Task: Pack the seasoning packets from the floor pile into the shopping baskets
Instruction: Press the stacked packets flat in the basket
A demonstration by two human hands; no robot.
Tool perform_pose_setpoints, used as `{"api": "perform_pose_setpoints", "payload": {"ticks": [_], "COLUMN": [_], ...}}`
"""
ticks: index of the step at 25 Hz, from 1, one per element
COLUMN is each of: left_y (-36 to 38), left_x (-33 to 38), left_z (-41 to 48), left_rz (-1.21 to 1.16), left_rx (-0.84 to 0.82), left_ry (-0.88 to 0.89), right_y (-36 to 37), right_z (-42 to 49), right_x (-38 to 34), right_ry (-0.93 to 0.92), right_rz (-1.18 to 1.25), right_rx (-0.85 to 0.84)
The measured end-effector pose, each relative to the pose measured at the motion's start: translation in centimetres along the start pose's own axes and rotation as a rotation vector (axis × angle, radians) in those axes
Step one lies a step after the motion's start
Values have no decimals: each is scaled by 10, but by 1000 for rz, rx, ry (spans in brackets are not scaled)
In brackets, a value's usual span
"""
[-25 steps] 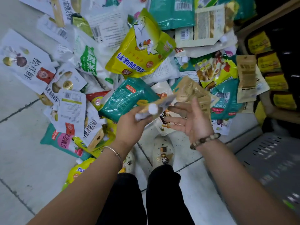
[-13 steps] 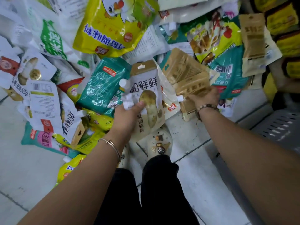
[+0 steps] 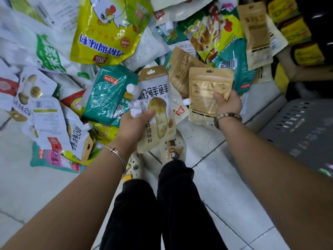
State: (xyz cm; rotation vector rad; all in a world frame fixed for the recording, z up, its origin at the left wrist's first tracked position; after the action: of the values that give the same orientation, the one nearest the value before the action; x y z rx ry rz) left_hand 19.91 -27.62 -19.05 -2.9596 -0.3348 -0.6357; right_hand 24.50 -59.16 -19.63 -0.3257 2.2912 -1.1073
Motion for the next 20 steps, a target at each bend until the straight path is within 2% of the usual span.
{"api": "perform_pose_setpoints", "payload": {"ticks": [4, 9, 11, 14, 20], "left_y": [-13, -25, -25, -15, 49], "left_x": [25, 61, 78, 94, 84], "left_z": [-48, -119, -152, -197, -270], "left_rz": [61, 130, 133, 103, 240], "left_rx": [42, -9, -23, -76, -207], "left_ry": [35, 69, 113, 163, 204], "right_y": [-58, -133, -167, -222, -332], "right_z": [-50, -124, -148, -177, -201], "right_x": [-3, -37, -48, -50, 5], "right_ry": [58, -39, -34, 8, 63], "right_rz": [184, 112, 76, 153, 217], "right_rx": [103, 163, 187, 245, 352]}}
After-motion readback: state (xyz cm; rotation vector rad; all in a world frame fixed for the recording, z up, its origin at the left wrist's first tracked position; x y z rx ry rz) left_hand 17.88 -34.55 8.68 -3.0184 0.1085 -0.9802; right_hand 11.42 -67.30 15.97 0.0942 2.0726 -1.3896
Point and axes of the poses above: each hand's wrist, its own z-axis towards the middle knuckle, its own y-axis out of the palm, x = y × z, the point moved 9 cm from there along z, towards the middle knuckle, and after that the axes turned 3 degrees about -z, right-handed, at the moved point
